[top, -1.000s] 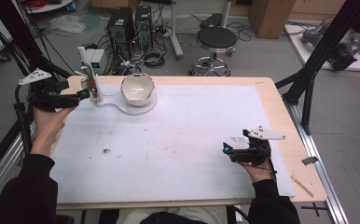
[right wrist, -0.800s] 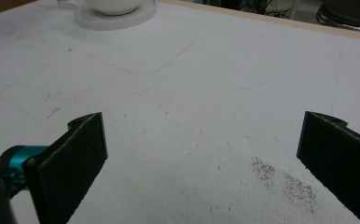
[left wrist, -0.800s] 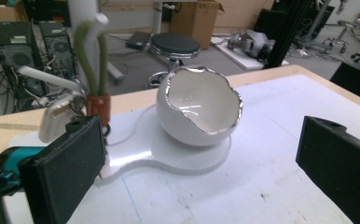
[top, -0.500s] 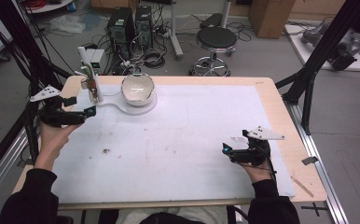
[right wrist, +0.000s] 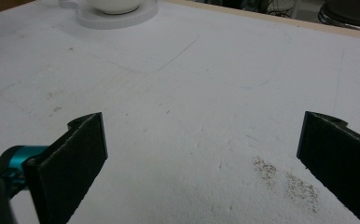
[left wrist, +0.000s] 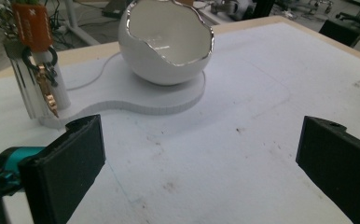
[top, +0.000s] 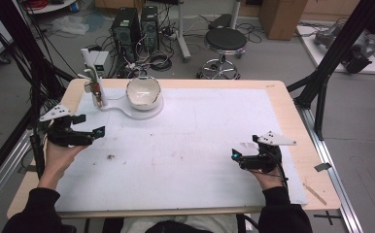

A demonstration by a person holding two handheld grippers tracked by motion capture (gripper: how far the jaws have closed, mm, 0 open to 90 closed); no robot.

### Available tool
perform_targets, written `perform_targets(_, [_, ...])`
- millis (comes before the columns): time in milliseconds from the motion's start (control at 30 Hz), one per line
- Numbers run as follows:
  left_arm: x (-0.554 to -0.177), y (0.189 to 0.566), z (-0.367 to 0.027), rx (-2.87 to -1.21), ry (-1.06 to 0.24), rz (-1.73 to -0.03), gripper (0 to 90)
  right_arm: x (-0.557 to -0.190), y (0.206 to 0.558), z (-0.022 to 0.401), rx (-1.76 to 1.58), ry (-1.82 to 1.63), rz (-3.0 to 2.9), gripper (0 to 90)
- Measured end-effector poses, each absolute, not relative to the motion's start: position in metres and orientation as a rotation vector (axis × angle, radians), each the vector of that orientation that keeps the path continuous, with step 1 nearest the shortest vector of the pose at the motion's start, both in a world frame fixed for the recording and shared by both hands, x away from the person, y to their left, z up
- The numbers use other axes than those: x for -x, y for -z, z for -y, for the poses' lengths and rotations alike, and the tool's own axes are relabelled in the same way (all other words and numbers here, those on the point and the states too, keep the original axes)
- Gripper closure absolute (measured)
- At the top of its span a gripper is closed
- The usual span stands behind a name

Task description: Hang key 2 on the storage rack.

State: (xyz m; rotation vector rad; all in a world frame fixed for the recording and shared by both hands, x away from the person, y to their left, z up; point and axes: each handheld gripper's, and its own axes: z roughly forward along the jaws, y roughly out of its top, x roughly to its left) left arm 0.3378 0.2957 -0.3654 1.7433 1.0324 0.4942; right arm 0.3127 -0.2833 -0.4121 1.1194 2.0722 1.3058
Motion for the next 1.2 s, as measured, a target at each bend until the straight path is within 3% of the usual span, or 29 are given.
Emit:
perform_targets(767, [-0.288,0.415,-0.293,-1.876,-0.477,-1.024,1.7,-0.311,0.414,0.282,-1.105,-1.308,-2.096,0.6])
perform_targets(1067, [-0.274,0.426,-0.292,-1.966,-0.492,-1.039,1.7,-0.309,0.415,0.281,-1.085,-1.297,-2.115,0.6])
perform_targets(1200, [-0.274,0.421,-0.291,-1.929,-0.502,-1.022,1.7,-0.309,0.415,0.281,-1.078,-1.298,-2.112,0.6])
